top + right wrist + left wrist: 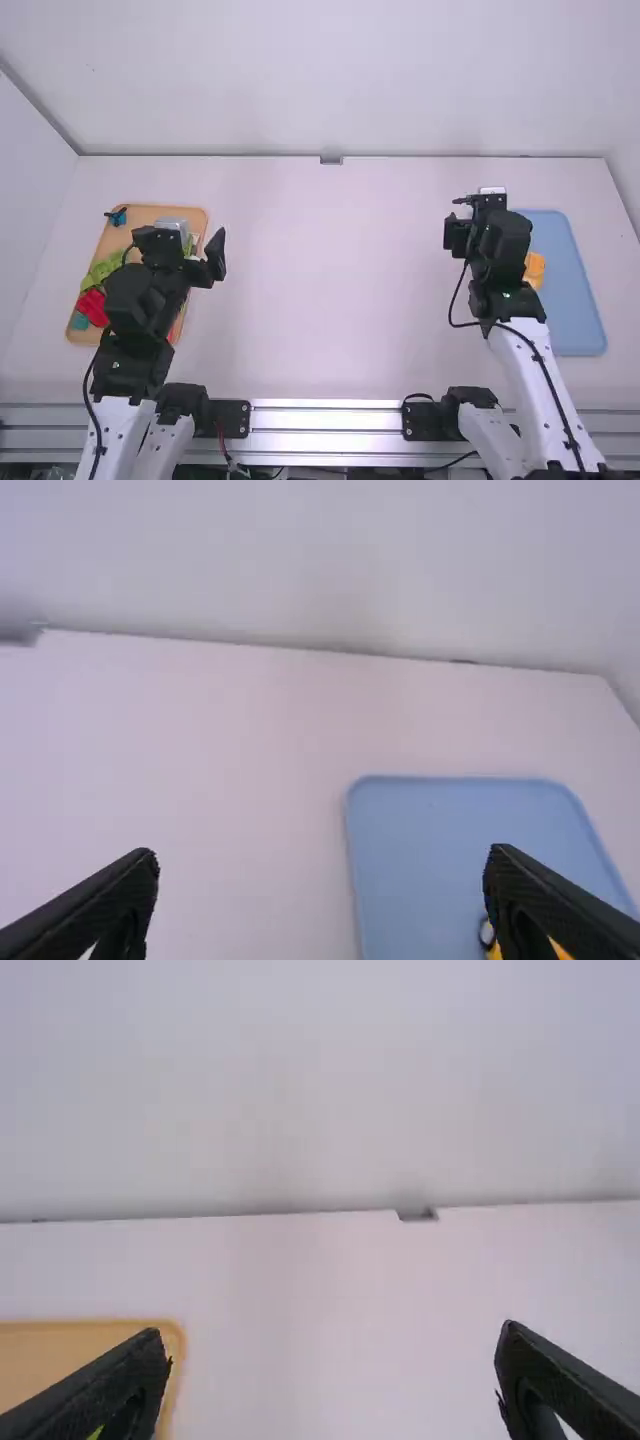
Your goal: Assemble lego blocks to make yellow taxi
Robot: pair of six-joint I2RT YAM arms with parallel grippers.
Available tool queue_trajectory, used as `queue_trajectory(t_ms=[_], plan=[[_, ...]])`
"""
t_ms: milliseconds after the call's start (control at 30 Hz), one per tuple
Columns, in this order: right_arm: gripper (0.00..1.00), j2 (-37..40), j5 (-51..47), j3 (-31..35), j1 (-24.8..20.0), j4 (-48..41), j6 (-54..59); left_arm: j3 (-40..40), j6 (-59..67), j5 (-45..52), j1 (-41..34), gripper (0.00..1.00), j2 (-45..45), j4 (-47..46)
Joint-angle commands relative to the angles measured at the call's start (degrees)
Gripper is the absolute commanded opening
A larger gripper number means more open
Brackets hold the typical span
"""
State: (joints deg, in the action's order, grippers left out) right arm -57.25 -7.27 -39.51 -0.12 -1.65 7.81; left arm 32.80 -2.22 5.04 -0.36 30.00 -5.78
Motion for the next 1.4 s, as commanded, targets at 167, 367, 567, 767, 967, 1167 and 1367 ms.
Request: queue_trajectory(t_ms=[167, 367, 567, 767, 967, 1167, 1367], plan=[[0.71, 8.9, 7.3, 8.2, 0.1, 1.7, -7.8, -8.5, 2.2, -5.0, 0.4, 0.70, -9.6, 5.8], [0.59, 16.1, 7.3, 15.3, 0.1, 1.7, -7.8, -16.1, 2.2, -5.0, 0.4, 0.57, -17.3, 5.8], [0.44, 24.5, 7.3, 23.8, 0.1, 1.7, -7.8, -24.3, 2.2, -5.0, 0.4, 0.42, -25.4, 5.8], [0.31, 31.9, 7.3, 31.2, 0.1, 1.7, -7.8, -30.8, 2.2, -5.0, 0.4, 0.31, -30.0, 5.8], [0.19, 39.0, 7.3, 38.3, 0.1, 1.7, -7.8, -32.8, 2.2, -5.0, 0.4, 0.20, -30.0, 5.8], [0.09, 44.7, 7.3, 39.5, 0.1, 1.7, -7.8, -32.8, 2.2, -5.0, 0.4, 0.12, -30.0, 5.8], [0.00, 49.5, 7.3, 39.5, 0.1, 1.7, -7.8, -32.8, 2.2, -5.0, 0.4, 0.05, -30.0, 5.8]])
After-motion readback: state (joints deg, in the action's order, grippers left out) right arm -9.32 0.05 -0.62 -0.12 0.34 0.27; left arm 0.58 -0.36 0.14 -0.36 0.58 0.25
